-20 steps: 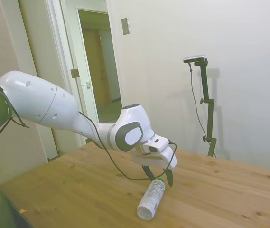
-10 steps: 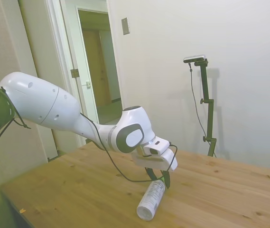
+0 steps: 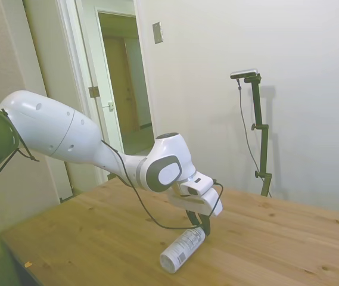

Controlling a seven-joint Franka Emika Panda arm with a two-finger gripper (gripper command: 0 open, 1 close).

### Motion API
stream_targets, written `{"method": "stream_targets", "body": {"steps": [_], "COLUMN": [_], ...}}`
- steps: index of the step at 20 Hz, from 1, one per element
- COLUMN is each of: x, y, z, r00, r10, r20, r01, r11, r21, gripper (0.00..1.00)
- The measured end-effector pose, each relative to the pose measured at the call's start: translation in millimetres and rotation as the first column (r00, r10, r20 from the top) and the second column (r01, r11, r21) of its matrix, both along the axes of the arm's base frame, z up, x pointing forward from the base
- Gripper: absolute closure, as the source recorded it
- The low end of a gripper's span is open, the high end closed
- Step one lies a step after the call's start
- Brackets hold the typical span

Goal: Stand the water bottle

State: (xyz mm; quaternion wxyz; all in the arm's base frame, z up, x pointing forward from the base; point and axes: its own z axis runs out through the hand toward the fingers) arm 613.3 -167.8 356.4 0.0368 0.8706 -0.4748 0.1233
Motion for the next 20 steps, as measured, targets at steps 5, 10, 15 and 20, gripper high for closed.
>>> {"method": "stream_targets", "body": {"steps": [5, 10, 15, 20], "x": [14, 19, 13, -2], "y": [28, 72, 92, 119], "z": [22, 87, 127, 121], "r00": [0.986, 0.923, 0.828, 0.800], "r10": [-0.122, -0.183, -0.172, -0.114], "r20": [0.111, 0.338, 0.533, 0.590], "r01": [0.119, 0.184, 0.234, 0.205], "r11": [0.992, 0.982, 0.971, 0.975], "r21": [0.039, 0.027, -0.050, -0.090], "gripper": [1.00, 1.00, 1.00, 1.00]}}
